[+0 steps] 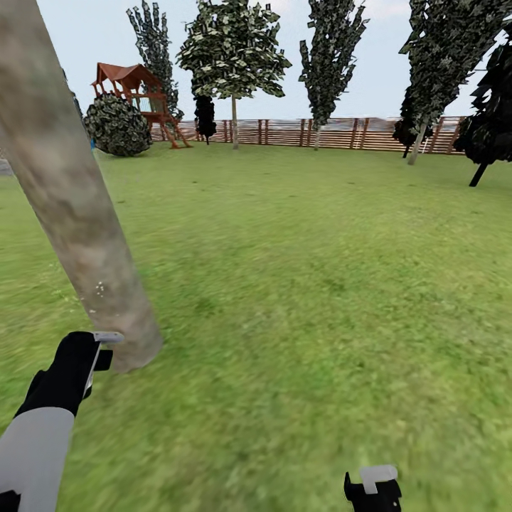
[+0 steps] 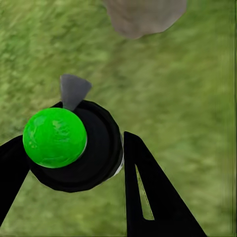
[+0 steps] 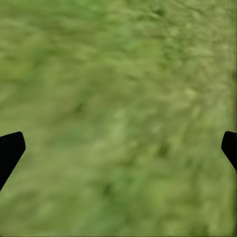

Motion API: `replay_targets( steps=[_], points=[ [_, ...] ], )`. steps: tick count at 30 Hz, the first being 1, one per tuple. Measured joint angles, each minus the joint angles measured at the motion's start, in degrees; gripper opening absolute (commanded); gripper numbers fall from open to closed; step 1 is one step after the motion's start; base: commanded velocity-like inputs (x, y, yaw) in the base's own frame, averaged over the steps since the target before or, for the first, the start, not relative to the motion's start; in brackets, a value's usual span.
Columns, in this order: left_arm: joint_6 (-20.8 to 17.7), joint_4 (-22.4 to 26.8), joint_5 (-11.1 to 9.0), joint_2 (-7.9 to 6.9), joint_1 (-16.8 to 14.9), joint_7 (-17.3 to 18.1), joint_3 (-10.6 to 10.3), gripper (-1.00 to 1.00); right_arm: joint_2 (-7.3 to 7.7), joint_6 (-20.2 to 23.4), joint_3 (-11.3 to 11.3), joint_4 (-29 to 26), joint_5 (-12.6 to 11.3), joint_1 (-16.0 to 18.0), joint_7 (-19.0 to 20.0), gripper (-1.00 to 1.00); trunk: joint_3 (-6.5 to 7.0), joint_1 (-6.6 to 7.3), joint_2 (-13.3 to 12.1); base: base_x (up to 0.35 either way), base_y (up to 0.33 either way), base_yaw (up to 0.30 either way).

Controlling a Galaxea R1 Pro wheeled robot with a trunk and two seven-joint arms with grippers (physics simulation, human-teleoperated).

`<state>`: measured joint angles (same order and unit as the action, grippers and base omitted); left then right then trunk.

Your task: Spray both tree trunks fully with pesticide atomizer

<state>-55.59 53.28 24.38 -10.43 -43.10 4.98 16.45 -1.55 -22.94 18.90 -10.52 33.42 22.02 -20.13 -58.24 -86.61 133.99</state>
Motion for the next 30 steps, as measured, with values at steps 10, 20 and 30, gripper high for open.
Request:
replay_targets(
  steps=[10, 20, 30],
  points=[
    [0.0, 0.0, -0.1, 0.00, 0.3, -2.8, 2.0, -1.00, 0.00, 0.0, 0.0, 0.1, 0.0, 0.0, 0.0, 1.00, 0.00, -0.02, 0.0, 0.064, -0.101, 0.224],
    [0.1, -0.1, -0.2, 0.48, 0.4, -2.9, 1.8, -1.00, 0.00, 0.0, 0.0, 0.0, 0.0, 0.0, 0.0, 1.00, 0.00, -0.01, 0.0, 0.086, -0.175, 0.079],
    [0.1, -0.1, -0.2, 0.48, 0.4, -2.9, 1.8, -1.00, 0.00, 0.0, 0.0, 0.1, 0.0, 0.0, 0.0, 1.00, 0.00, -0.01, 0.0, 0.120, -0.249, 0.040]
  ],
)
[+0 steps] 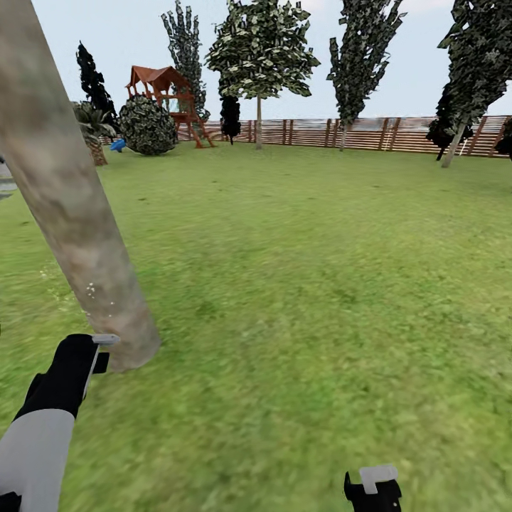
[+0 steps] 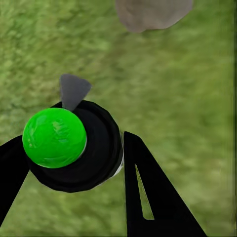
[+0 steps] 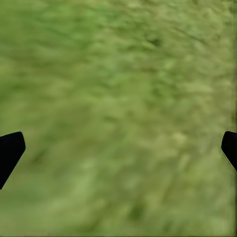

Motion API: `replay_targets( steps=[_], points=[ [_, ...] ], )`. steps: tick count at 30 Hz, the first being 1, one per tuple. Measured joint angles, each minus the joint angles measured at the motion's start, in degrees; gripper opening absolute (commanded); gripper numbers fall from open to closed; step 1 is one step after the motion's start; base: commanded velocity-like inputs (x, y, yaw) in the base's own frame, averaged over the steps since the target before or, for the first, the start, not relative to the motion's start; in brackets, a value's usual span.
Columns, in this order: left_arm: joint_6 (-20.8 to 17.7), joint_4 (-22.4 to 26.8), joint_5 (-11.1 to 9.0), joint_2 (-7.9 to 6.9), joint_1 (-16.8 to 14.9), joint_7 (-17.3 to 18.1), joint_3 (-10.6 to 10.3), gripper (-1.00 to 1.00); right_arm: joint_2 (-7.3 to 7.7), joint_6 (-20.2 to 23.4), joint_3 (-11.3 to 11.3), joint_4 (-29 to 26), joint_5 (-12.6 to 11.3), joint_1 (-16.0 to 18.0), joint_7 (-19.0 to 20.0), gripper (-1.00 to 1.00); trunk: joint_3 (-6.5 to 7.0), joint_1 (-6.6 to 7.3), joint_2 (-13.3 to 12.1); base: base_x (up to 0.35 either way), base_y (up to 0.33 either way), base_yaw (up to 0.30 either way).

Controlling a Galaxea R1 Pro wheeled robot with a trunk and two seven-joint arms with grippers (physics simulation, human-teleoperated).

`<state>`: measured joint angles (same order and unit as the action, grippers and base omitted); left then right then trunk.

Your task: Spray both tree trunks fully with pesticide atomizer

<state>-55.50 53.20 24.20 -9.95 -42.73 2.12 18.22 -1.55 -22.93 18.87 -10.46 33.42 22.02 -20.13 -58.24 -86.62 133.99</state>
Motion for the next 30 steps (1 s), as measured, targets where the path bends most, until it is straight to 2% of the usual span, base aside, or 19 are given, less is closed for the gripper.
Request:
replay_targets(
  steps=[6, 12, 19, 20, 23, 25, 30],
  points=[
    [0.0, 0.1, 0.1, -0.07, 0.0, 0.0, 0.2, -1.00, -0.01, 0.0, 0.0, 0.0, 0.0, 0.0, 0.0, 1.00, 0.00, -0.01, 0.0, 0.030, -0.266, 0.259],
    [0.0, 0.7, 0.1, -0.09, 0.0, 0.0, 0.3, -1.00, 0.00, 0.0, 0.0, 0.0, 0.0, 0.0, 0.0, 1.00, 0.00, -0.04, 0.0, -0.196, -0.221, 0.278],
    [-0.2, 1.1, -0.2, 0.22, -0.6, 0.2, -0.2, -1.00, -0.08, 0.0, 0.0, 0.0, 0.0, 0.0, 0.0, 1.00, 0.00, -0.01, 0.0, -0.058, -0.040, 0.252],
    [-0.2, 1.1, -0.3, 0.48, -0.7, 0.2, -0.2, -1.00, -0.08, 0.0, -0.1, 0.0, 0.0, 0.0, 0.0, 1.00, 0.00, -0.01, 0.0, -0.003, -0.002, 0.063],
    [-0.4, 1.1, -0.5, 3.16, -1.5, 0.2, -1.2, -1.00, -0.09, 0.0, 0.0, 0.0, 0.0, 0.0, 0.0, 1.00, 0.00, -0.01, 0.0, -0.001, -0.001, 0.027],
    [-0.7, 0.9, -0.2, 4.65, -3.6, 0.2, -2.1, -1.00, -0.09, 0.0, 0.0, 0.0, 0.0, 0.0, 0.0, 1.00, 0.01, -0.01, 0.0, 0.000, 0.000, 0.006],
    [-1.0, 0.2, 0.2, 4.58, -8.1, 0.1, -2.4, -1.00, -0.01, 0.0, 0.0, 0.0, 0.1, 0.0, 0.0, 1.00, 0.00, -0.01, 0.0, 0.000, 0.000, 0.001]
  ],
)
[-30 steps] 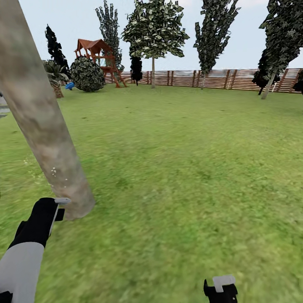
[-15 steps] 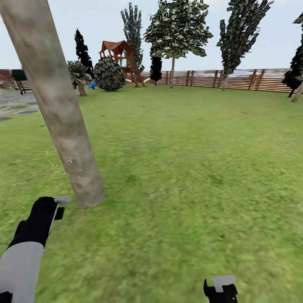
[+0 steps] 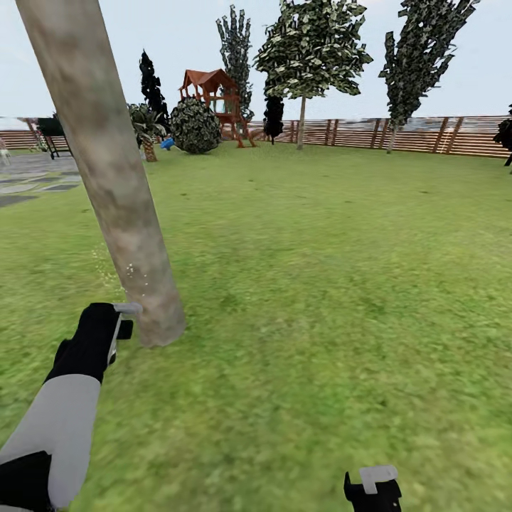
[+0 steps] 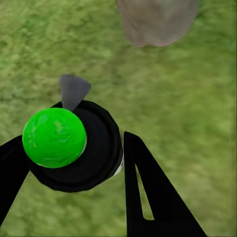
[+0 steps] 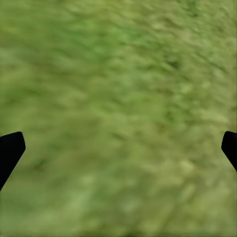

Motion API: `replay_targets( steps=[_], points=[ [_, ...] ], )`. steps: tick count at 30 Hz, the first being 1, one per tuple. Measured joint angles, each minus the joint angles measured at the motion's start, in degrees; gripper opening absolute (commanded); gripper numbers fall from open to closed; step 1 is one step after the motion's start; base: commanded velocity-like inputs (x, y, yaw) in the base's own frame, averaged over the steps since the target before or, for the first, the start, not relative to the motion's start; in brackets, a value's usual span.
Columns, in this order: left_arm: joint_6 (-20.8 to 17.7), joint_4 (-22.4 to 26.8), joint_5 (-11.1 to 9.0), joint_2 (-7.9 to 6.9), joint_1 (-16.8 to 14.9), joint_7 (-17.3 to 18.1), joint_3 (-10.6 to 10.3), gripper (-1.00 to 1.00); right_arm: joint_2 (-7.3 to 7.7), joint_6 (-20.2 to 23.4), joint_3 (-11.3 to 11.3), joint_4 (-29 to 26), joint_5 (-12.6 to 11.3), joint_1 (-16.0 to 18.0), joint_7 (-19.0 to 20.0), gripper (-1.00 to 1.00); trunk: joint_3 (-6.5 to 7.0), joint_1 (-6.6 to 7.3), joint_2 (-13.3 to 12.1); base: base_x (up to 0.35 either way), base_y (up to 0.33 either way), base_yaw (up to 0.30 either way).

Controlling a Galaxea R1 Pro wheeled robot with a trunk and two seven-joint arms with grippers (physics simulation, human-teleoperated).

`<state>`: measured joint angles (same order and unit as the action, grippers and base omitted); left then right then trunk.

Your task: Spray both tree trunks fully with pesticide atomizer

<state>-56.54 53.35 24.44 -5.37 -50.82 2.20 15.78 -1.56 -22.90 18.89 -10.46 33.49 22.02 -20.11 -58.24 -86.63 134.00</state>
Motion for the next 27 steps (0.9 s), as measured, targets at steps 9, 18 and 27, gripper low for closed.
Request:
replay_targets(
  steps=[9, 18, 27],
  points=[
    [-0.1, 0.8, -0.3, -2.40, -1.3, 0.2, 0.1, -1.00, 0.01, 0.0, 0.0, 0.0, 0.0, 0.0, 0.0, 1.00, 0.00, 0.03, 0.0, 0.154, -0.006, 0.000],
    [-0.1, 0.7, 0.1, -2.42, -1.3, 0.2, 0.1, -1.00, 0.01, 0.0, 0.0, 0.0, 0.0, 0.0, 0.0, 1.00, 0.00, 0.02, 0.0, 0.258, -0.164, 0.000],
    [0.1, 0.2, 0.1, -2.55, -1.2, 0.1, 0.4, -1.00, -0.08, 0.0, -0.1, 0.0, 0.0, 0.0, 0.0, 1.00, 0.00, 0.02, 0.0, 0.226, -0.200, 0.078]
  ],
)
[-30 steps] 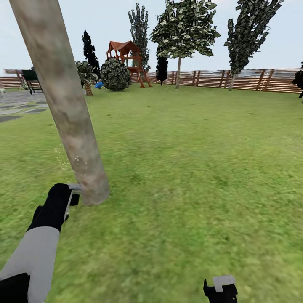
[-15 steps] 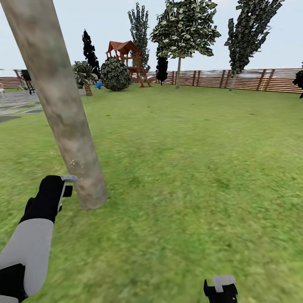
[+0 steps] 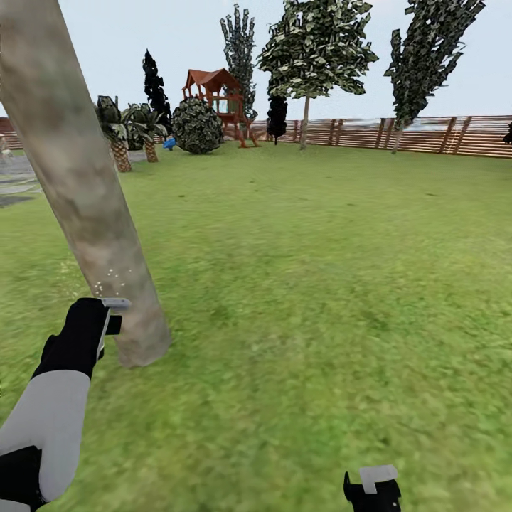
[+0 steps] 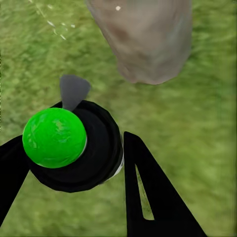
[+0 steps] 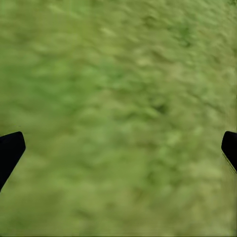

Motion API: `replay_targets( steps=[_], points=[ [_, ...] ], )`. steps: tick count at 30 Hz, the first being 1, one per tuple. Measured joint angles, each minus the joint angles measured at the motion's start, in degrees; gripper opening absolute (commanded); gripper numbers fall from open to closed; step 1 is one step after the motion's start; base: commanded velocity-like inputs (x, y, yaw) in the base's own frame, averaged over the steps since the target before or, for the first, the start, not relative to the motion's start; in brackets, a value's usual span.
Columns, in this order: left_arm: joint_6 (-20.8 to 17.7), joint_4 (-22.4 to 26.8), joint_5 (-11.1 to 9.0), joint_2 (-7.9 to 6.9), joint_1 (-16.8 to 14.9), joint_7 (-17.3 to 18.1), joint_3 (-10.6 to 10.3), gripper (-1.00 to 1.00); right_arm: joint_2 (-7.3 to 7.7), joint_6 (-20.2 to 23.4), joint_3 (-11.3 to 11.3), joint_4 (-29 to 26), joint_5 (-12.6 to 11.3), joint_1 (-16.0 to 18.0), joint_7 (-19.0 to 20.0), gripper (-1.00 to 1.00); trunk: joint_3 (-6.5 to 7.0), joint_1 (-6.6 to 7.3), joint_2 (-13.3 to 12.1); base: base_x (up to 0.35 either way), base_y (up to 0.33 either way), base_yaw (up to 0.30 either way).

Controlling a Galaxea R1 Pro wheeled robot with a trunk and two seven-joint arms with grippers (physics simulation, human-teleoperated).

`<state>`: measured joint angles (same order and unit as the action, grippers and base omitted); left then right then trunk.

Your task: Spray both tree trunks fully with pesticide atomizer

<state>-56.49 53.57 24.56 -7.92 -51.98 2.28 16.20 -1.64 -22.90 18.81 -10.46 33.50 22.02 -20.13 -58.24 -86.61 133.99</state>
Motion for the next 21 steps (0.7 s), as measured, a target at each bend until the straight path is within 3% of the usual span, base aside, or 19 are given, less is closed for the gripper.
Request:
replay_targets(
  steps=[13, 17, 21],
  points=[
    [-0.1, -0.2, 0.0, 0.08, 0.1, 0.0, -0.1, -1.00, -0.09, 0.0, 0.0, 0.0, 0.0, 0.0, 0.0, 1.00, 0.00, -0.02, 0.0, 0.053, -0.262, 0.266],
    [0.1, -0.2, 0.0, 0.07, 1.3, -0.1, -0.1, -1.00, -0.09, 0.0, 0.0, 0.0, 0.0, 0.0, 0.0, 1.00, 0.00, 0.00, 0.0, 0.175, -0.235, 0.066],
    [0.3, -0.2, 0.3, -1.09, 2.5, -0.1, 0.4, -1.00, -0.09, 0.0, 0.0, 0.0, 0.0, 0.0, 0.0, 1.00, 0.00, 0.01, 0.0, 0.283, -0.115, 0.005]
  ],
)
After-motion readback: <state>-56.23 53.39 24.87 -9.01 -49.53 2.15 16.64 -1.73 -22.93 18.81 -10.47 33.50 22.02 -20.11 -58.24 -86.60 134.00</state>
